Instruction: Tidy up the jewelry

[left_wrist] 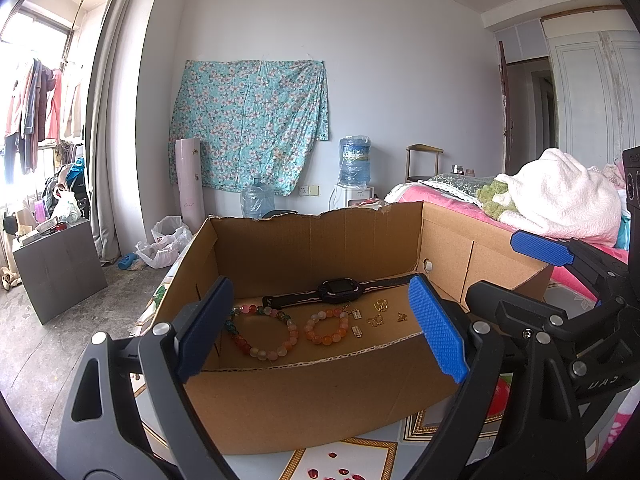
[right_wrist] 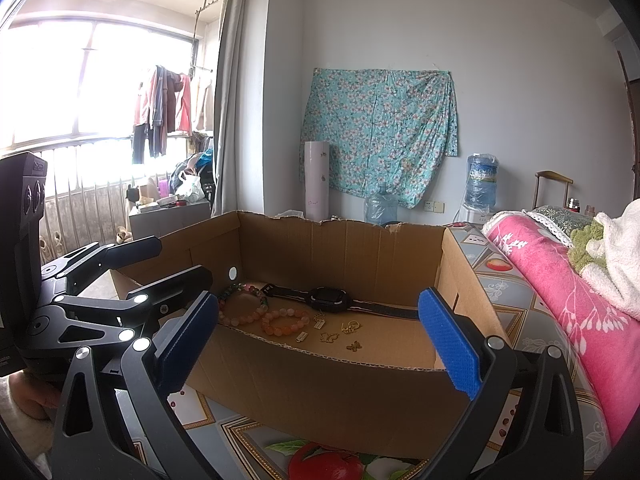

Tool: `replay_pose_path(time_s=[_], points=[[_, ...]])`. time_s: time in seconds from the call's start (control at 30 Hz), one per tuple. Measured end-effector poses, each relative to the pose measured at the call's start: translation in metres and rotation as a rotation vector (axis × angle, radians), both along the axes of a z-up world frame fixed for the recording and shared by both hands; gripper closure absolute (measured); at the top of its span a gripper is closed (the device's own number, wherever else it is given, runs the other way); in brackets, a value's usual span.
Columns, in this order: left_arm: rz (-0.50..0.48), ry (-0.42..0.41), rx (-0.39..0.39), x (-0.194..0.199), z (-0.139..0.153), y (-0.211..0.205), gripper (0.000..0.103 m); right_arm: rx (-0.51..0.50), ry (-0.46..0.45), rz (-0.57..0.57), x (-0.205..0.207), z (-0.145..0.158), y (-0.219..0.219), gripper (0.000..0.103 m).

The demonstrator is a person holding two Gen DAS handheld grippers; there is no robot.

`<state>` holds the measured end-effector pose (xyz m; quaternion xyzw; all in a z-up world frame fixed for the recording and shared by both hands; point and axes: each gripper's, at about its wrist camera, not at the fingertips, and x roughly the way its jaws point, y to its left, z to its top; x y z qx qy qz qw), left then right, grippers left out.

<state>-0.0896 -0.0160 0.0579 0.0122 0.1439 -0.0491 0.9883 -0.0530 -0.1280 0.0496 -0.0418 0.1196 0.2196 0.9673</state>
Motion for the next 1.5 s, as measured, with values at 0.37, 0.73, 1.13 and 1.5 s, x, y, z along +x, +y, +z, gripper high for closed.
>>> replay_pose_path(time_s=[0.37,0.73,1.13,1.5], points=[[0.000,0.000,0.000,0.0000,0.0000,0.0000,0.018,0.000,0.000,0.000,-0.0002,0.0000,0.0001,0.006],[0.000,0.000,0.000,-0.0002,0.0002,-0.0002,0.018,0.000,0.000,0.000,-0.0001,0.0000,0.0001,0.006],[0.000,0.000,0.000,-0.0002,0.0001,-0.0002,0.018,0.000,0.000,0.000,-0.0007,-0.0003,0.0002,0.006],[0.006,0.000,-0.001,-0.0002,0.0006,0.0011,0.016,0.000,0.000,0.000,-0.0006,-0.0002,0.0002,0.006]])
